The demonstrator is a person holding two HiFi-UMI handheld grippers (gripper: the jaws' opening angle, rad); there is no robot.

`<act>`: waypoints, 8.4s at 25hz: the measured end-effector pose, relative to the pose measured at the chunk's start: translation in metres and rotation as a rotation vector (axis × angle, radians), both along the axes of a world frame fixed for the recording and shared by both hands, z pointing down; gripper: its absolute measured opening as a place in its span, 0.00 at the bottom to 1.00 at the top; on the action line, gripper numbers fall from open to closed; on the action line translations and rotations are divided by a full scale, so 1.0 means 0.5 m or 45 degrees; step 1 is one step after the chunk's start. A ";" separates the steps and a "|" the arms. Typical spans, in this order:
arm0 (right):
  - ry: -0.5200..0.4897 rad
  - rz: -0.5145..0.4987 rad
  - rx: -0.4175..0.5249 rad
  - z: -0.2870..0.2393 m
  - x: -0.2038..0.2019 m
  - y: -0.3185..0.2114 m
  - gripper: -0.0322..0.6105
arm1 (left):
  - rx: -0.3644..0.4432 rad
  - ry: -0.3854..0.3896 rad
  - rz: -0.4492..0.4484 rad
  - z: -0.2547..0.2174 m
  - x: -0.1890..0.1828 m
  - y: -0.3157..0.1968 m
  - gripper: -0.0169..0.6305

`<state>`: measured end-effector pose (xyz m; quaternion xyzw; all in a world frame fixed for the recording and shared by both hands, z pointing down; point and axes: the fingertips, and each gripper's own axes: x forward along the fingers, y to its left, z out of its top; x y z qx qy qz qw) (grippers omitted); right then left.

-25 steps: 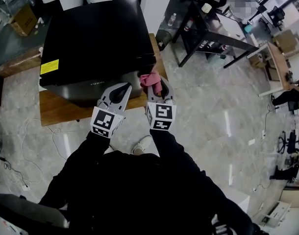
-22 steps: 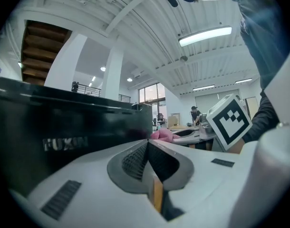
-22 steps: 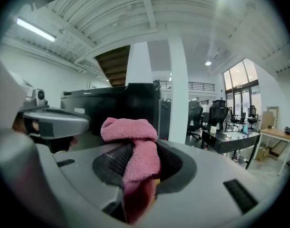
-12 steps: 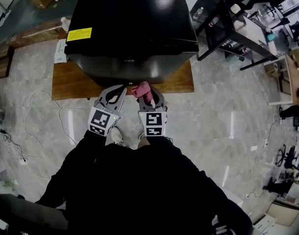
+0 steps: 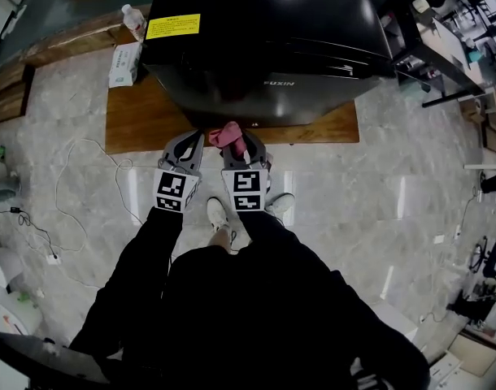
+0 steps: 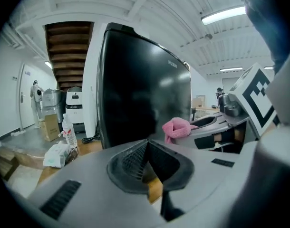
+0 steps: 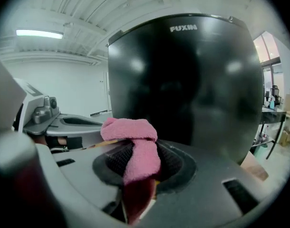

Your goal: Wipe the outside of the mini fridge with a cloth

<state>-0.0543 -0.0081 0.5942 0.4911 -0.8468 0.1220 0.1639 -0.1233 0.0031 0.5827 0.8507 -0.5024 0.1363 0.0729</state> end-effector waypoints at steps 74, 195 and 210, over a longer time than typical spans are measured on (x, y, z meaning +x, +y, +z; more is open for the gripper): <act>-0.007 0.302 0.048 -0.097 0.646 -0.003 0.25 | -0.112 0.243 0.557 -0.120 0.588 0.037 0.04; -0.800 -1.091 0.490 -0.441 0.611 -0.879 0.25 | 0.339 0.131 -0.776 -0.375 0.869 -0.738 0.03; -0.620 -1.124 0.359 -0.162 0.594 -0.865 0.24 | 0.195 0.190 -0.806 -0.149 0.857 -0.743 0.03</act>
